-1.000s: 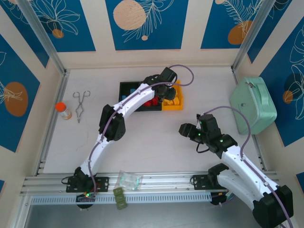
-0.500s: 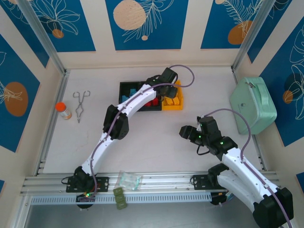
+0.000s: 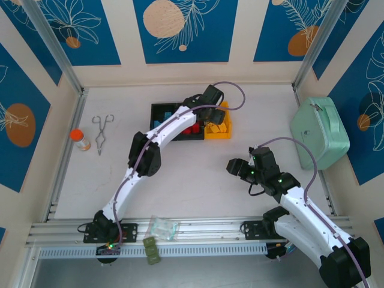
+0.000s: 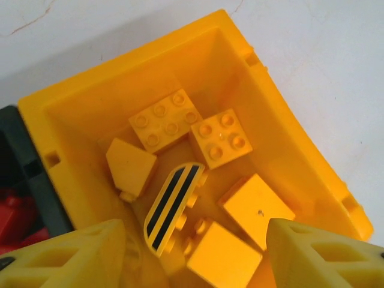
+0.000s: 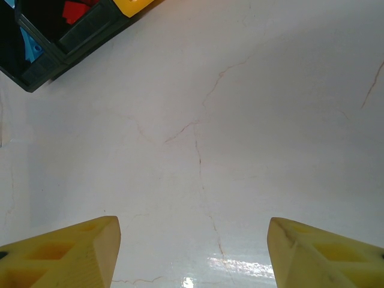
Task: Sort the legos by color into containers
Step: Place the lego in the container, then reset both arms
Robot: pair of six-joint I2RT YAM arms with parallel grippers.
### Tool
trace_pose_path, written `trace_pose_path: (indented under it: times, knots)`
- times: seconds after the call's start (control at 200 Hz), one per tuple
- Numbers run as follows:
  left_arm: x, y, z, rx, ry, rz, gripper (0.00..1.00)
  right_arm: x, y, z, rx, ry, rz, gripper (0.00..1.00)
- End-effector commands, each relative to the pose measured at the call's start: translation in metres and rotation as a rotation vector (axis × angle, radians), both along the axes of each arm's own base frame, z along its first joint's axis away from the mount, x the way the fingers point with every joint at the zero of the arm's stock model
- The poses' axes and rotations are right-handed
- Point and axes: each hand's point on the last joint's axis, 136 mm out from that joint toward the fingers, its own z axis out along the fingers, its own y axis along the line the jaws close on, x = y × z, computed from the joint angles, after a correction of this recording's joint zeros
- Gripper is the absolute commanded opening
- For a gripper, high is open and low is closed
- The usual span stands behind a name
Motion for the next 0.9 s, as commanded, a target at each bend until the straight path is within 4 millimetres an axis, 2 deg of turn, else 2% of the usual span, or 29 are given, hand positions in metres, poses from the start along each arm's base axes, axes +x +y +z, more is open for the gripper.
trace_pose_path:
  times: [0.0,0.065,0.275,0.54,0.635,0.655,0.805,0.825,0.895]
  knots:
    - [-0.014,0.003,0.063,-0.088,-0.060,-0.017,0.62,-0.004,0.001,0.004,0.013,0.003,0.008,0.66]
    - [-0.023,0.009,0.072,-0.103,-0.070,-0.023,0.63,-0.003,0.001,0.007,0.009,-0.004,0.014,0.67]
    - [-0.055,0.042,0.076,-0.135,-0.082,-0.003,0.63,0.007,0.006,0.021,0.001,-0.047,0.039,0.75]
    - [-0.093,0.106,0.067,-0.138,-0.094,0.080,0.68,0.029,0.015,0.039,-0.040,-0.096,0.078,0.84]
    - [-0.105,0.135,0.063,-0.116,-0.095,0.126,0.73,0.038,0.020,0.043,-0.051,-0.105,0.094,0.88]
    - [-0.107,0.140,0.062,-0.113,-0.096,0.134,0.73,0.039,0.022,0.043,-0.053,-0.106,0.096,1.00]
    - [-0.125,0.188,0.053,-0.110,-0.083,0.222,0.90,0.052,0.035,0.047,-0.066,-0.124,0.130,0.99]
    - [-0.128,0.194,0.053,-0.110,-0.086,0.234,1.00,0.053,0.038,0.047,-0.069,-0.127,0.138,0.99]
    - [-0.137,0.214,0.051,-0.110,-0.092,0.270,0.99,0.059,0.044,0.051,-0.079,-0.143,0.153,0.99]
